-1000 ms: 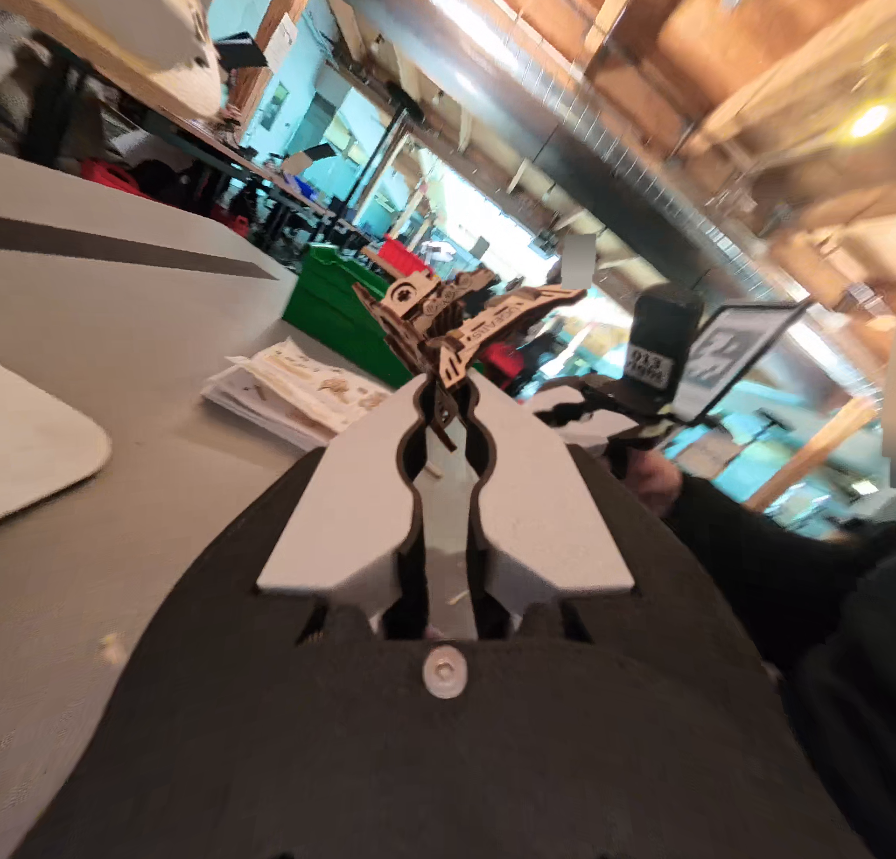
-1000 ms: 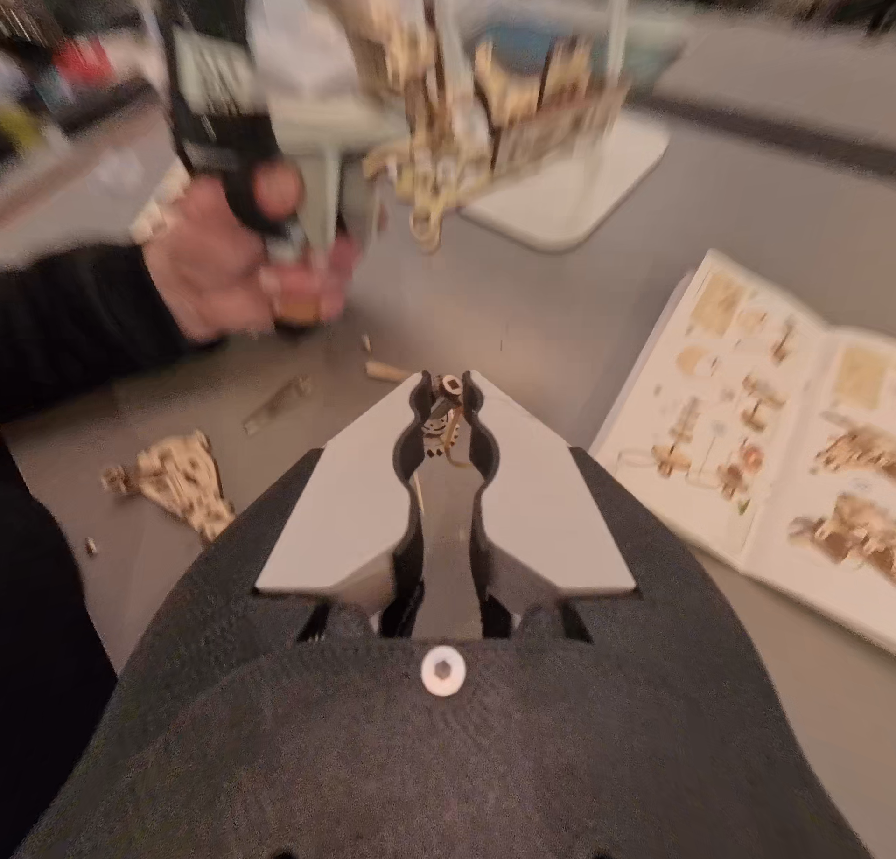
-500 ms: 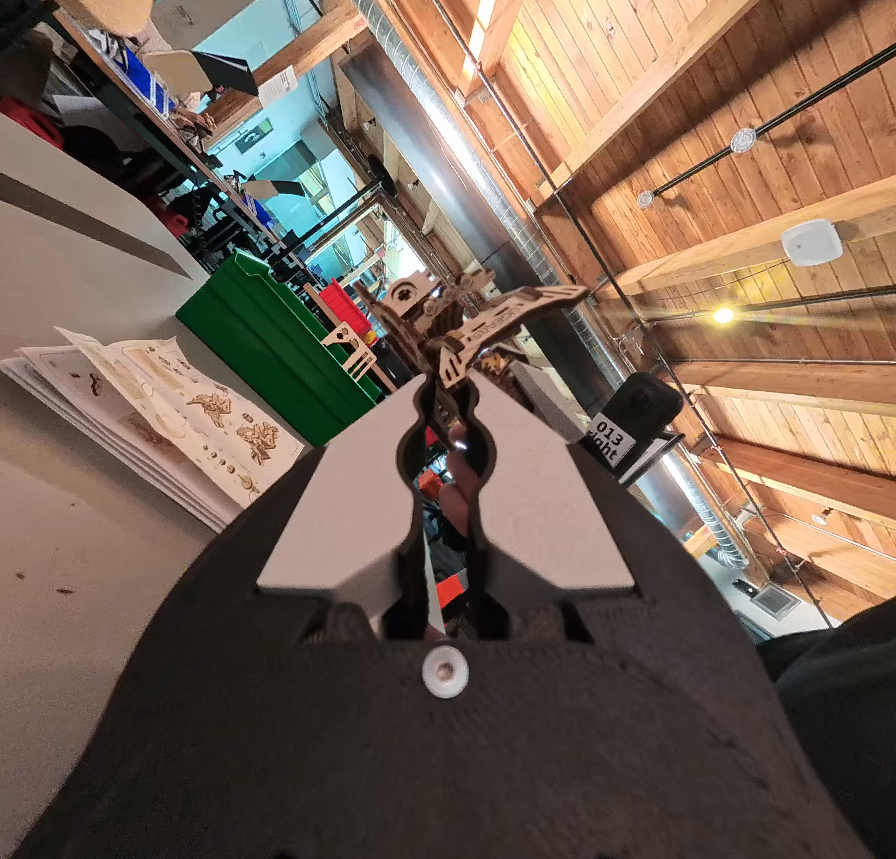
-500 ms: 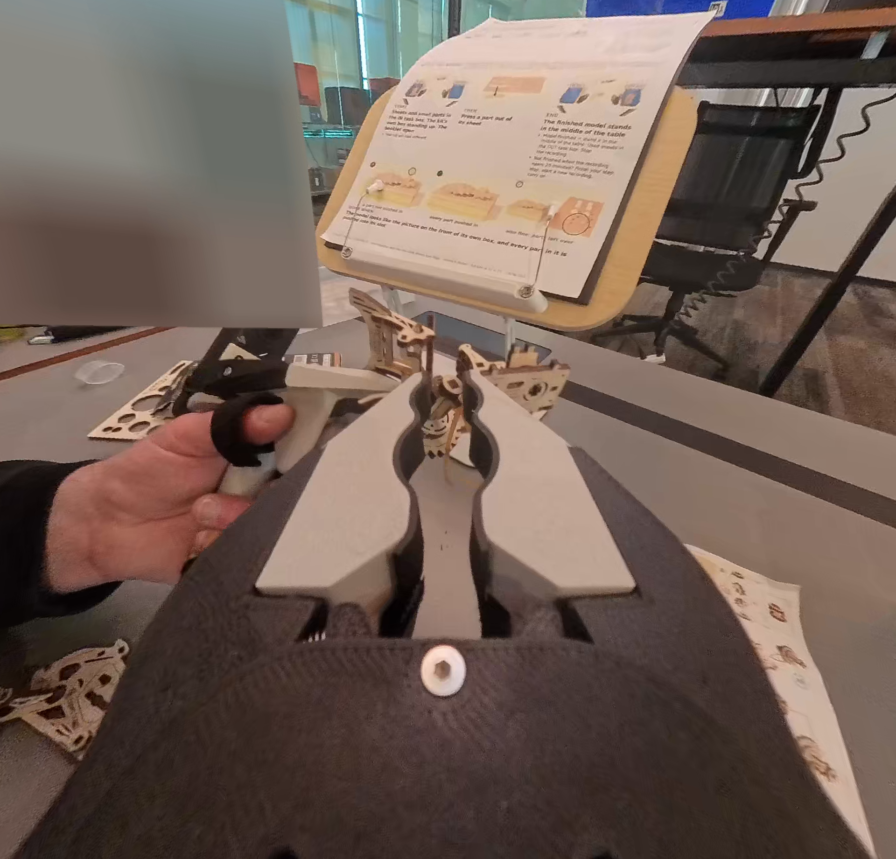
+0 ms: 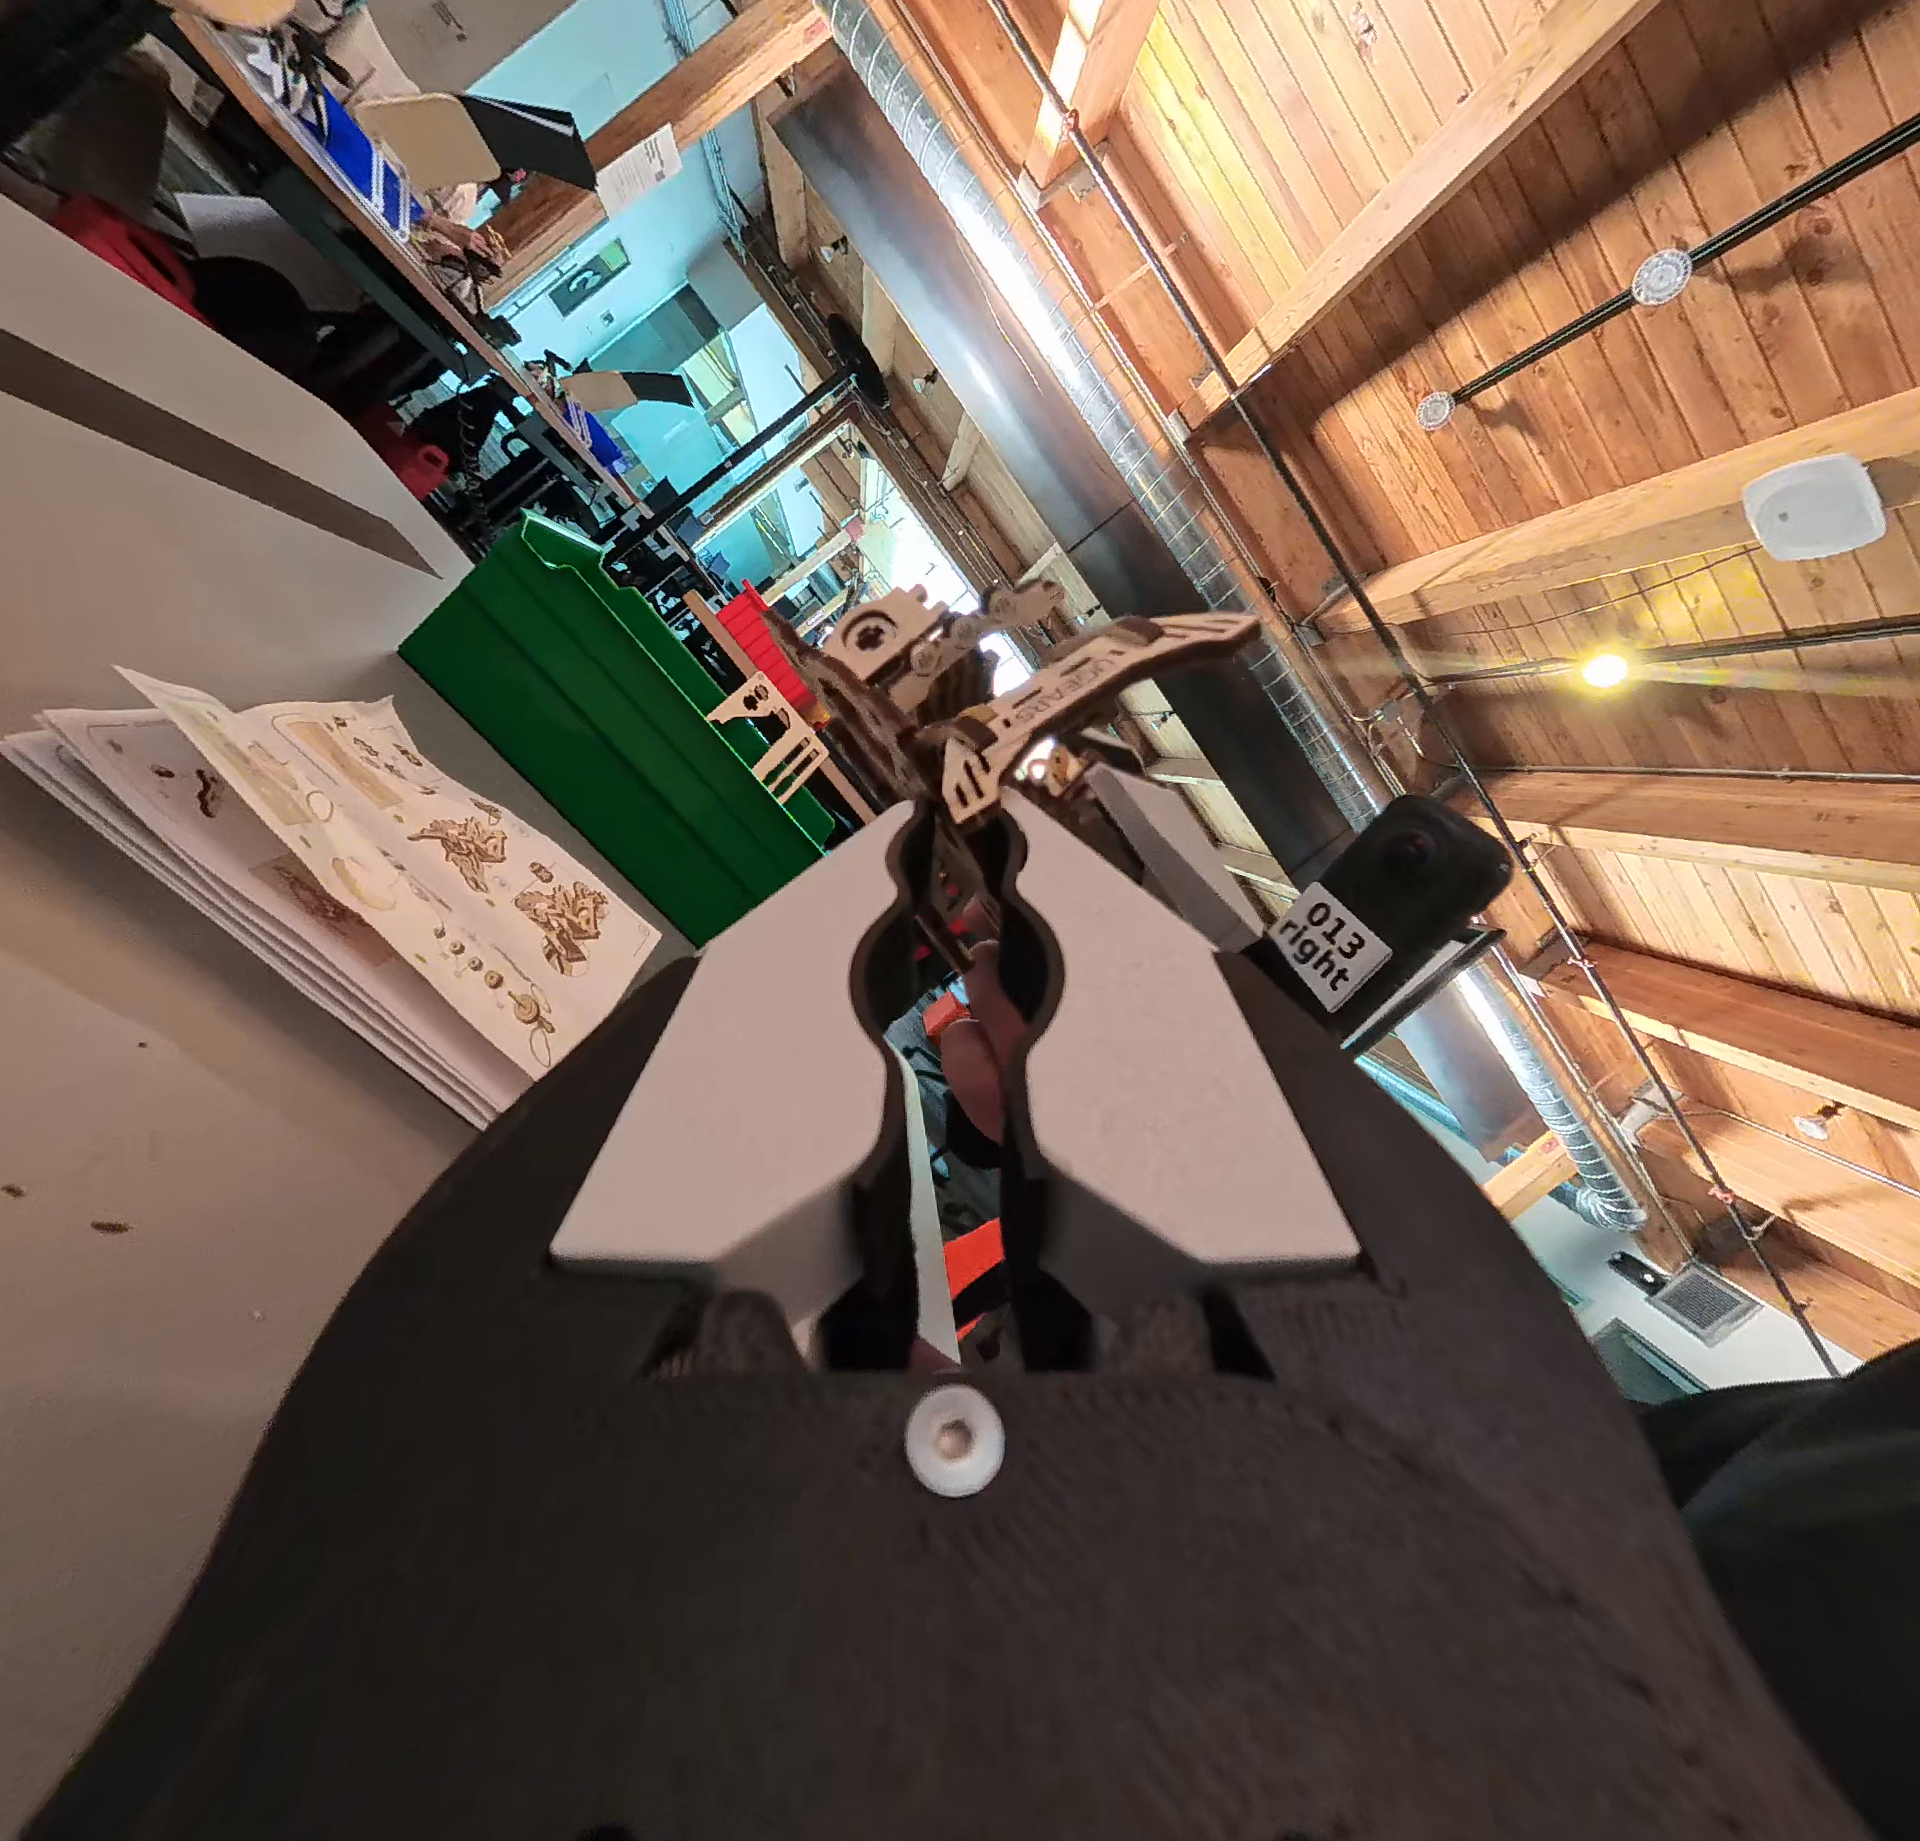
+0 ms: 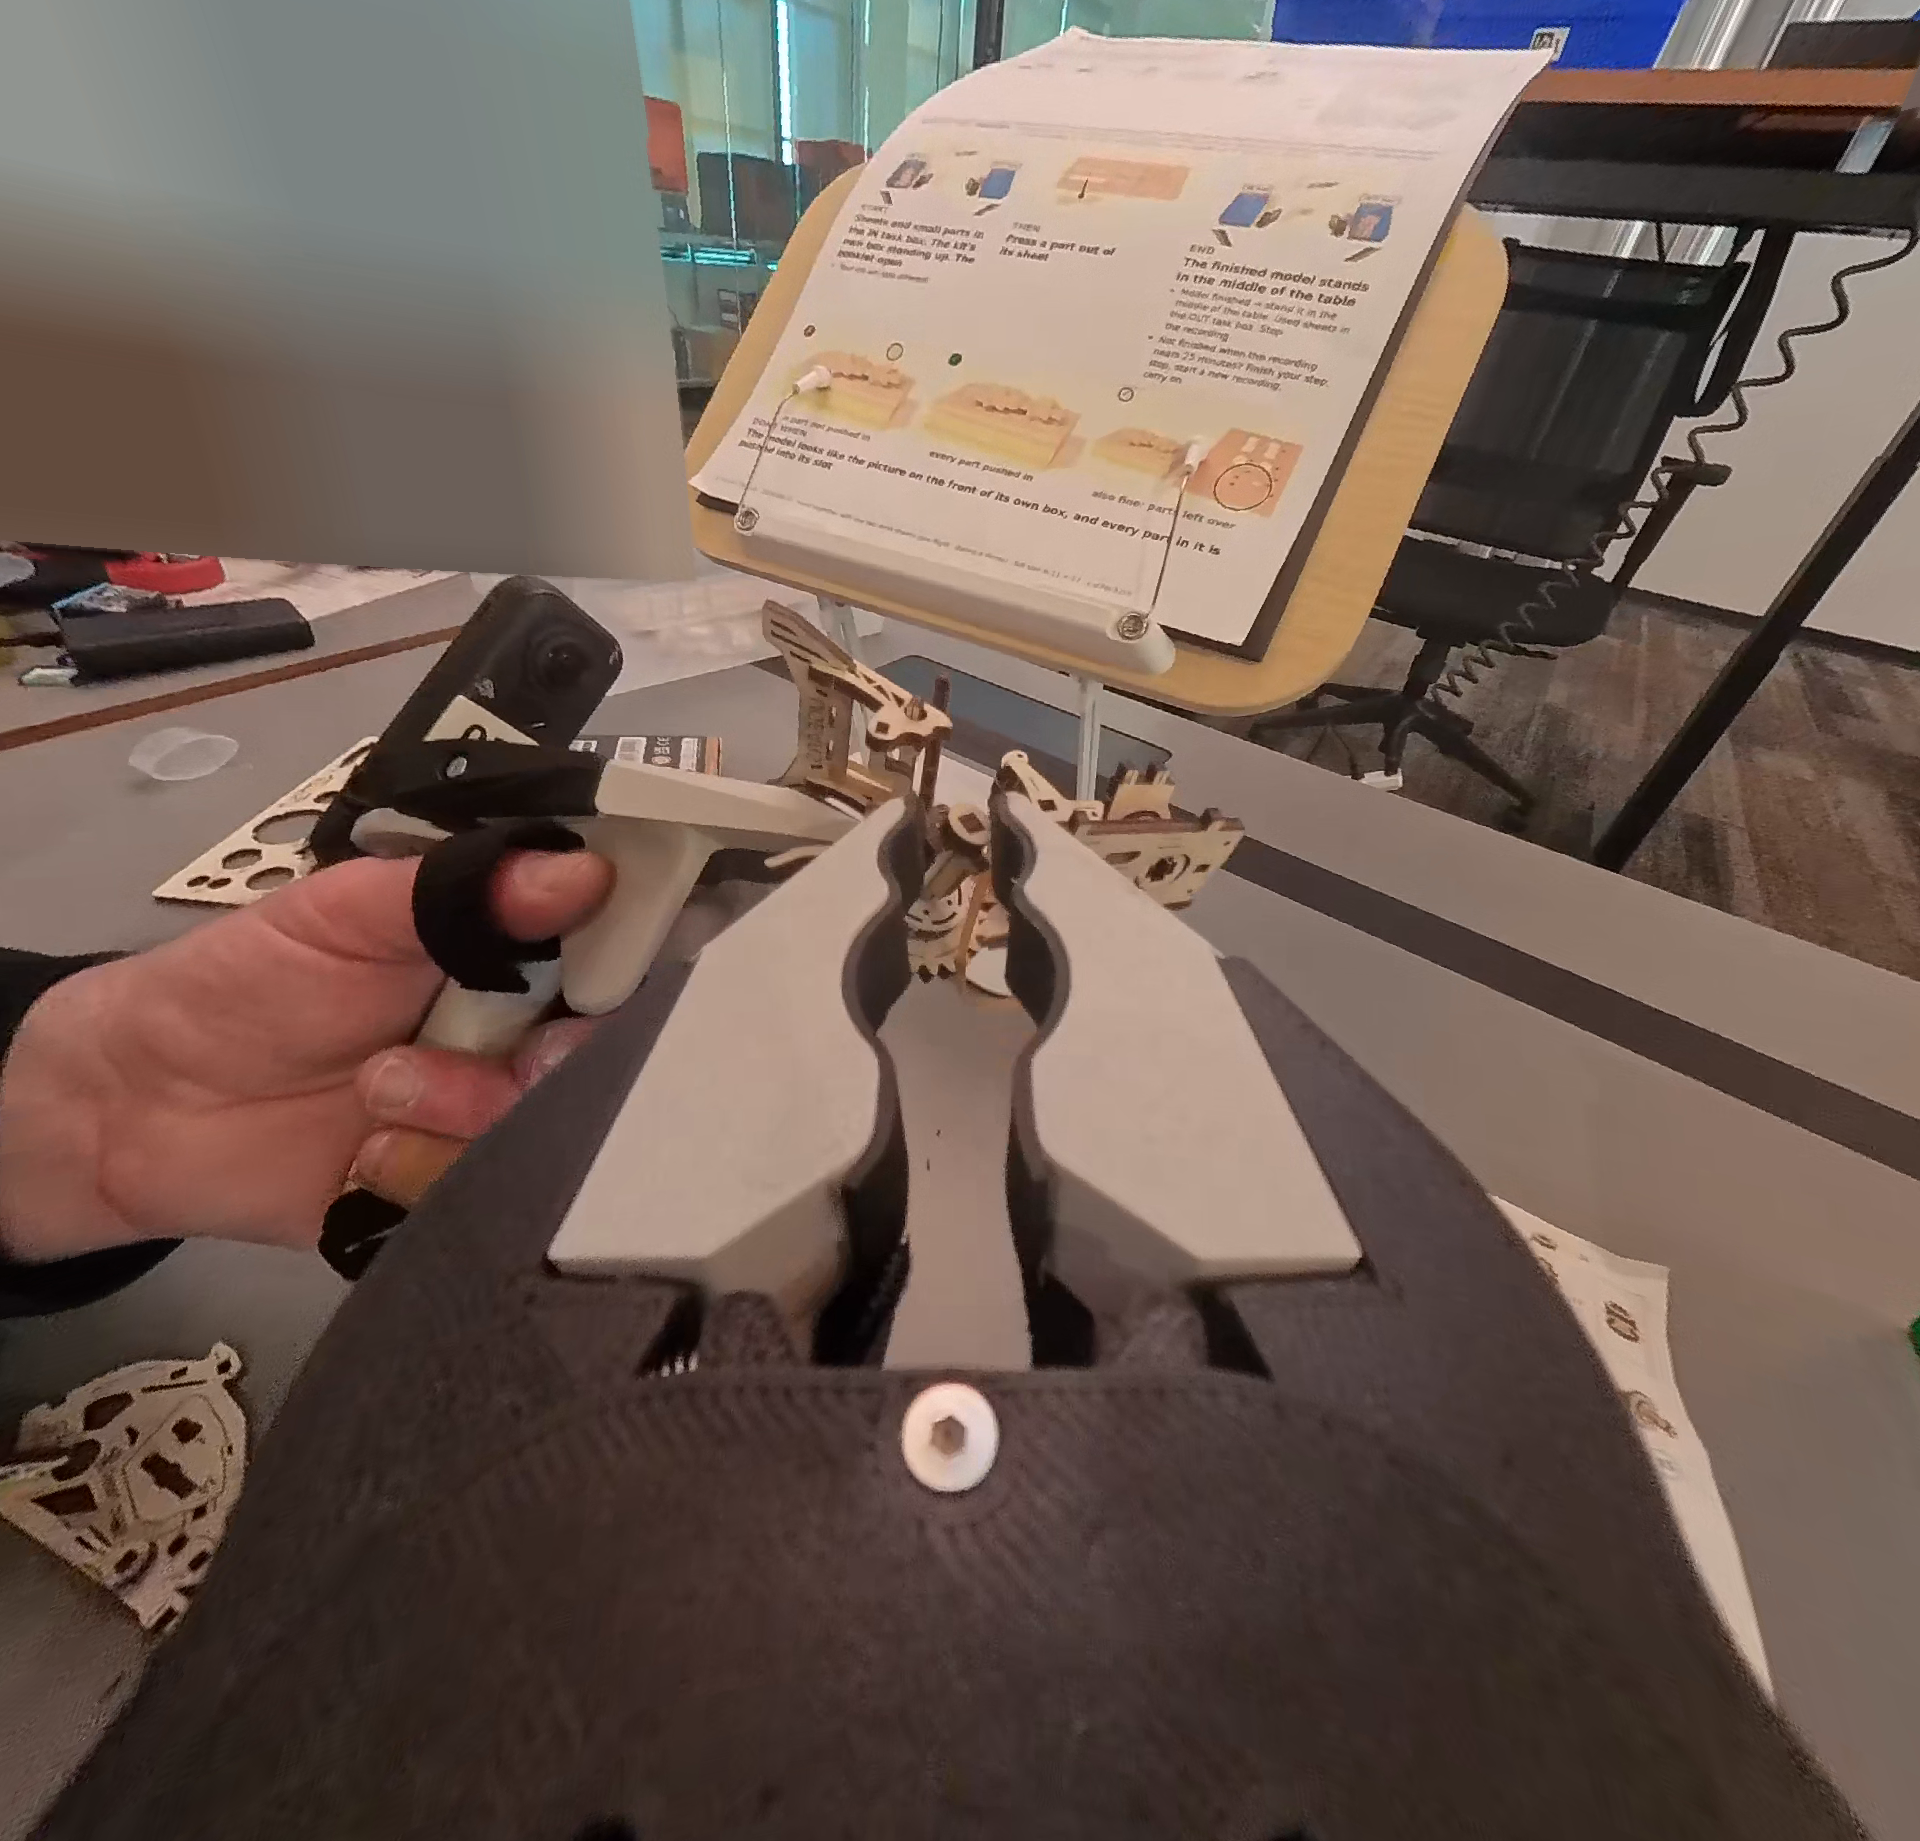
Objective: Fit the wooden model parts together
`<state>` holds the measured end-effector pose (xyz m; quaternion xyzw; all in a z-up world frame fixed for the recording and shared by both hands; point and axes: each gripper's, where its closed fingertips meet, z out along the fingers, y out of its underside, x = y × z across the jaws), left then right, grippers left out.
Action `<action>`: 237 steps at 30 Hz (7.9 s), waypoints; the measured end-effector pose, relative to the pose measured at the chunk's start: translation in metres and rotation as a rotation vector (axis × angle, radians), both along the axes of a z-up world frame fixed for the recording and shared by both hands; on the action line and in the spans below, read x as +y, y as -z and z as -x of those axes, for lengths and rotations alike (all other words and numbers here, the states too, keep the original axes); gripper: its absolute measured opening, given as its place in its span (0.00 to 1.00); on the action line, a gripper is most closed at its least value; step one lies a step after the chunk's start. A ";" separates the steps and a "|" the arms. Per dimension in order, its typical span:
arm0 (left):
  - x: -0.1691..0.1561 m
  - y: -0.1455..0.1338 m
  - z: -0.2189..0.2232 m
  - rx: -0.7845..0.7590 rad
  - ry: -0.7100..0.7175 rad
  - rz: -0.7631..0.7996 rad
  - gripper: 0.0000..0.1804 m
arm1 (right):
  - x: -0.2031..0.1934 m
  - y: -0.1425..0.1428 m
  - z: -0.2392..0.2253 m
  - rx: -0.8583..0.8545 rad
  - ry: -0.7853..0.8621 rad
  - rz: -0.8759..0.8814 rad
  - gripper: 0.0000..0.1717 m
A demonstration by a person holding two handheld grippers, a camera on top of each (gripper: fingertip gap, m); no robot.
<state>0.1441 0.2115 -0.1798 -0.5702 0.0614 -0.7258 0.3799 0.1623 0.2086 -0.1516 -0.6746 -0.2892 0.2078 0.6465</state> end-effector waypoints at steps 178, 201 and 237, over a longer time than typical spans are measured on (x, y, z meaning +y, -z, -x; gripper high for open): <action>0.018 0.010 0.010 -0.079 -0.151 0.280 0.03 | 0.023 0.005 0.021 -0.543 0.220 -0.206 0.02; 0.006 -0.019 0.011 -0.144 -0.166 0.078 0.03 | 0.017 -0.014 0.020 -0.360 0.192 -0.158 0.12; -0.038 -0.088 0.024 0.043 -0.401 -0.567 0.03 | -0.031 -0.081 0.029 -0.176 0.174 -0.479 0.07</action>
